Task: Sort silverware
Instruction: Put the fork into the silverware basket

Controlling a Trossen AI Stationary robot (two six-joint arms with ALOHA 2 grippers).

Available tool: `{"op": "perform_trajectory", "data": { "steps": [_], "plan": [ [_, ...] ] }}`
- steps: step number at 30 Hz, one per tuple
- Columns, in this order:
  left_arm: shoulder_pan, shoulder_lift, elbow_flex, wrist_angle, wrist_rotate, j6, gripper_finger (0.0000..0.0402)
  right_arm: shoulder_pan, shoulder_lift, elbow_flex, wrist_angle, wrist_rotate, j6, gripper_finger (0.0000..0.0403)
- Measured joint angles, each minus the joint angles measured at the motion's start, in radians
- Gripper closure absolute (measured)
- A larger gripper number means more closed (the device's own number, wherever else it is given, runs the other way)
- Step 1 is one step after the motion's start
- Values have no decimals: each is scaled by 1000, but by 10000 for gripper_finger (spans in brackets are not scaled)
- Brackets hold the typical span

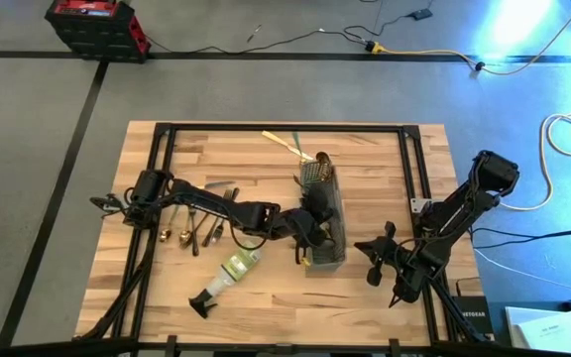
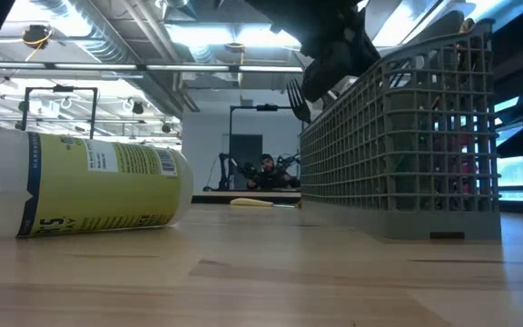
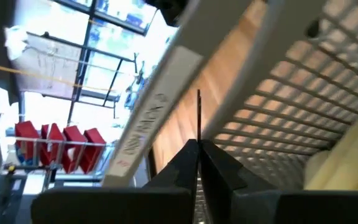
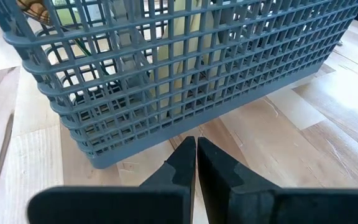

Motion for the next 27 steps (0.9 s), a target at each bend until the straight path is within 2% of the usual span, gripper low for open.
{"op": "perform_trajectory", "data": {
  "steps": [13, 27],
  "plan": [
    [36, -25, 13, -49, -154, -13, 401, 0, 0, 0, 0, -4, 0, 403],
    [112, -172, 14, -183, -162, -230, 401, 0, 0, -1, -6, -1, 0, 403]
  ]
}}
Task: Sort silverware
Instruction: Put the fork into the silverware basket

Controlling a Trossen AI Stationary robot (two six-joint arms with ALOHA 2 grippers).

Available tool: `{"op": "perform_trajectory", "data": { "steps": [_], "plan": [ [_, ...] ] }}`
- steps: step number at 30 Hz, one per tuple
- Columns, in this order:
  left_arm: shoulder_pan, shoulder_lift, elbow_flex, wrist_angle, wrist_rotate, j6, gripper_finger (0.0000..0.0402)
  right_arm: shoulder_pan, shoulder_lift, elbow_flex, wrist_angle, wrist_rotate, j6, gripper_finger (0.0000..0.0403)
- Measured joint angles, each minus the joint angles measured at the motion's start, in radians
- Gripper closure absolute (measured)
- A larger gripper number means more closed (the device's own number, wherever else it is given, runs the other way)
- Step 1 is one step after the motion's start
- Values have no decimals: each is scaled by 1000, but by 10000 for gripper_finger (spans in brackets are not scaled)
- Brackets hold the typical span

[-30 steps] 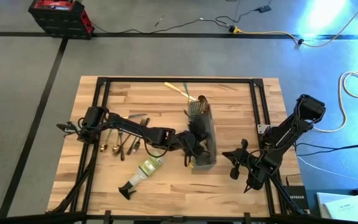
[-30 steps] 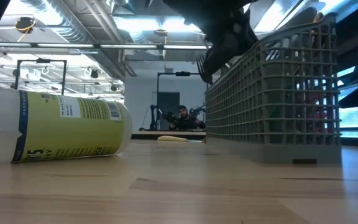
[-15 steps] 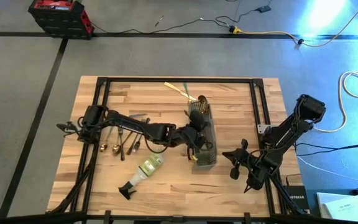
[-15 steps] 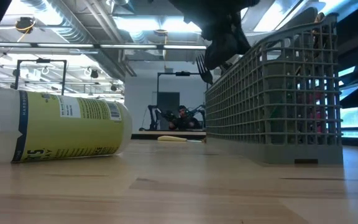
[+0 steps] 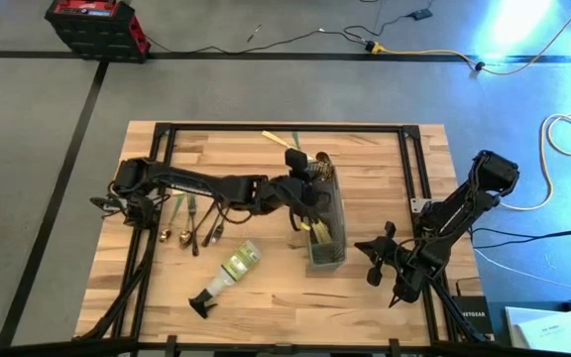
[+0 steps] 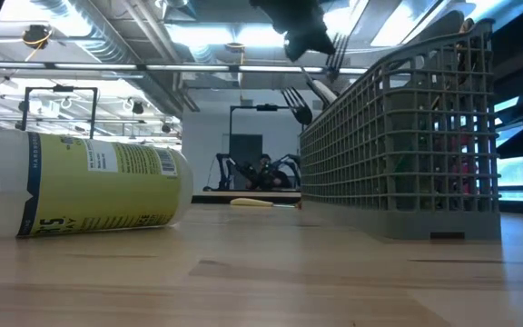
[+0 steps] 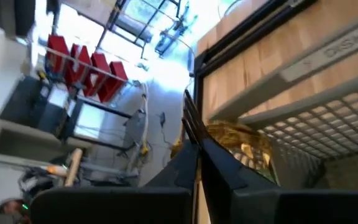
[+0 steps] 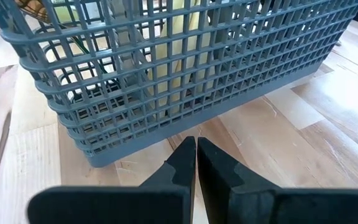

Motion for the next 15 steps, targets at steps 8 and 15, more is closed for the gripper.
{"op": "perform_trajectory", "data": {
  "steps": [8, 15],
  "plan": [
    [56, -28, 0, -105, 84, -141, 401, 0, 0, 0, -1, 1, 0, 403],
    [102, -53, -1, -184, 134, -203, 401, 0, 0, 0, -1, 1, 0, 403]
  ]
}}
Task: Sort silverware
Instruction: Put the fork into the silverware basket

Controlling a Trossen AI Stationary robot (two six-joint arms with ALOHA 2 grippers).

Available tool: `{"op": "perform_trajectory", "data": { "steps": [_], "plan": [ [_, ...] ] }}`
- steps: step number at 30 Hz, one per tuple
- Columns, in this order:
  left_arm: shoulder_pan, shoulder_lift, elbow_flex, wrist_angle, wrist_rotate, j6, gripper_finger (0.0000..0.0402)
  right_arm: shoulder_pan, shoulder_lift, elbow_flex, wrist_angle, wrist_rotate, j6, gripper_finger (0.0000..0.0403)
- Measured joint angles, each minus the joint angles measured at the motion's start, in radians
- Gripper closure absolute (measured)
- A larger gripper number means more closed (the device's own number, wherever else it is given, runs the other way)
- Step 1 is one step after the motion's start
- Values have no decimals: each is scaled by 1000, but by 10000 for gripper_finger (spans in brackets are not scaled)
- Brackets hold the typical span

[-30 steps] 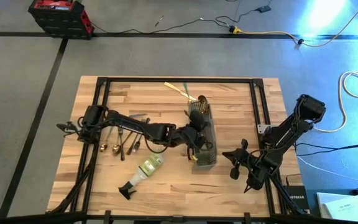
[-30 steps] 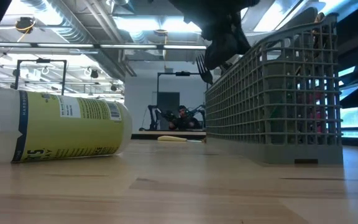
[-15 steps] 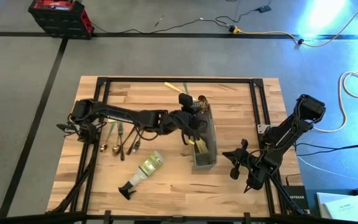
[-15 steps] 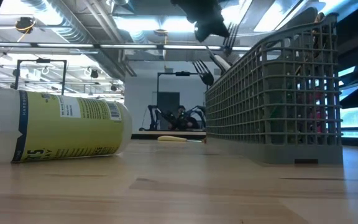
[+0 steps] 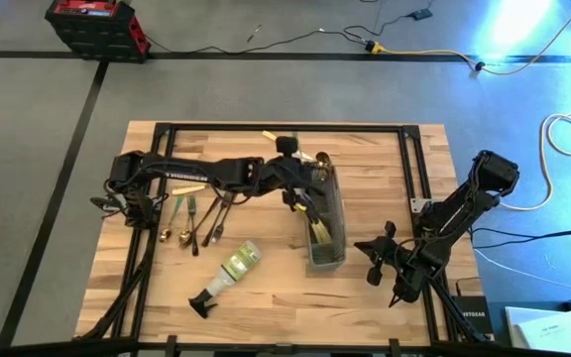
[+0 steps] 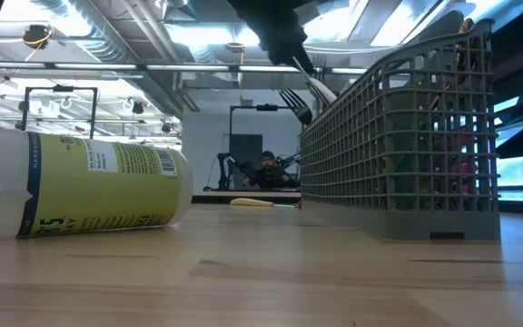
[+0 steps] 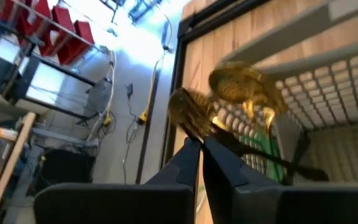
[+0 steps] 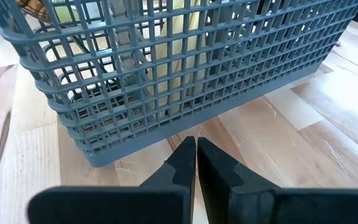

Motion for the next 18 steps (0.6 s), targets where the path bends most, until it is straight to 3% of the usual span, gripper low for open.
{"op": "perform_trajectory", "data": {
  "steps": [18],
  "plan": [
    [16, -81, -9, -181, 46, -150, 401, 0, 0, 0, 1, 0, 0, 403]
  ]
}}
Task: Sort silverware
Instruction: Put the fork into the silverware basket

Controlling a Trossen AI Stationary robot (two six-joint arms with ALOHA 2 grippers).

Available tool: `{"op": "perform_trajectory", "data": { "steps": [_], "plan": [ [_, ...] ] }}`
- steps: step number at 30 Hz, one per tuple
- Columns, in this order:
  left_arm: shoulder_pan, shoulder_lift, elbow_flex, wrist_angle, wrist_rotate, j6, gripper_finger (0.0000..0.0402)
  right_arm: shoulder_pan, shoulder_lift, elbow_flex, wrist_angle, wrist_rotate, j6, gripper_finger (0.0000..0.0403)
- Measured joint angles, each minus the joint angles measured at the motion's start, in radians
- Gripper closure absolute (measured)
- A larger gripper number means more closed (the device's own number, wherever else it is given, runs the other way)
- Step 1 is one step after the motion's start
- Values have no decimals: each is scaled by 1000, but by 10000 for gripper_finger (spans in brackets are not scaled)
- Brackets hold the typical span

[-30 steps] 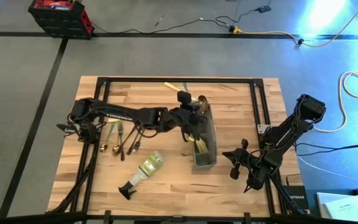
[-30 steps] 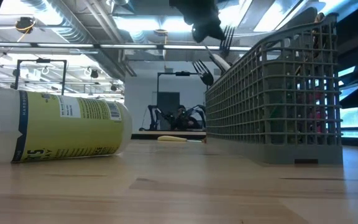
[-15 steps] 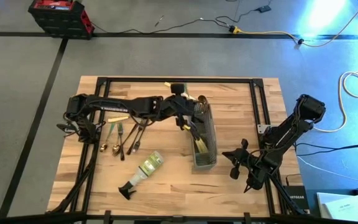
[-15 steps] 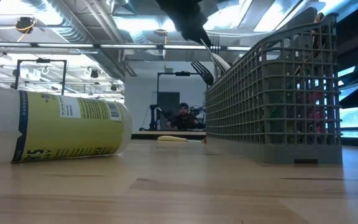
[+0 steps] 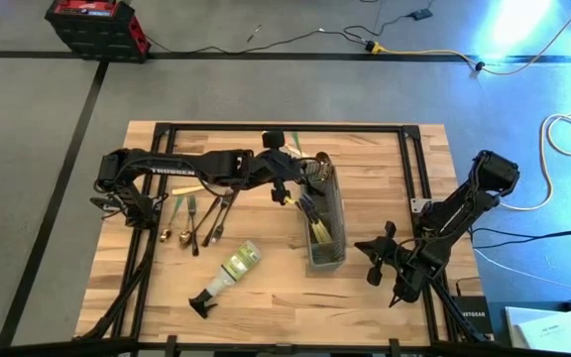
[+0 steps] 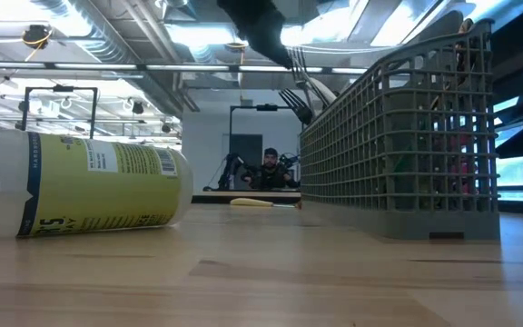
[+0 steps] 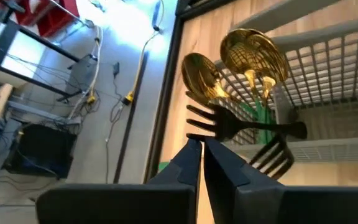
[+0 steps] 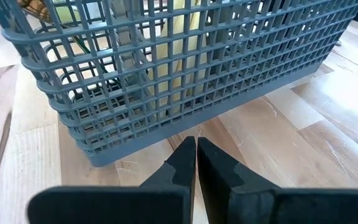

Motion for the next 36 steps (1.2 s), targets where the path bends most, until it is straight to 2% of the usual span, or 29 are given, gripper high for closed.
{"op": "perform_trajectory", "data": {
  "steps": [9, 14, 28, 32, 36],
  "plan": [
    [19, 1, -60, -27, 10, -29, 401, 0, 0, 0, 0, 0, 0, 403],
    [39, 1, -60, -37, 39, -41, 401, 0, 0, 0, 0, 1, 0, 403],
    [45, 1, -60, -44, 34, -2, 401, 0, 0, 0, 0, 1, 0, 403],
    [53, -27, -61, -140, -42, -32, 401, 0, 0, 0, 0, 1, 0, 403],
    [111, -121, -62, -316, 45, -203, 401, 0, 0, 0, 2, 0, 0, 403]
  ]
}}
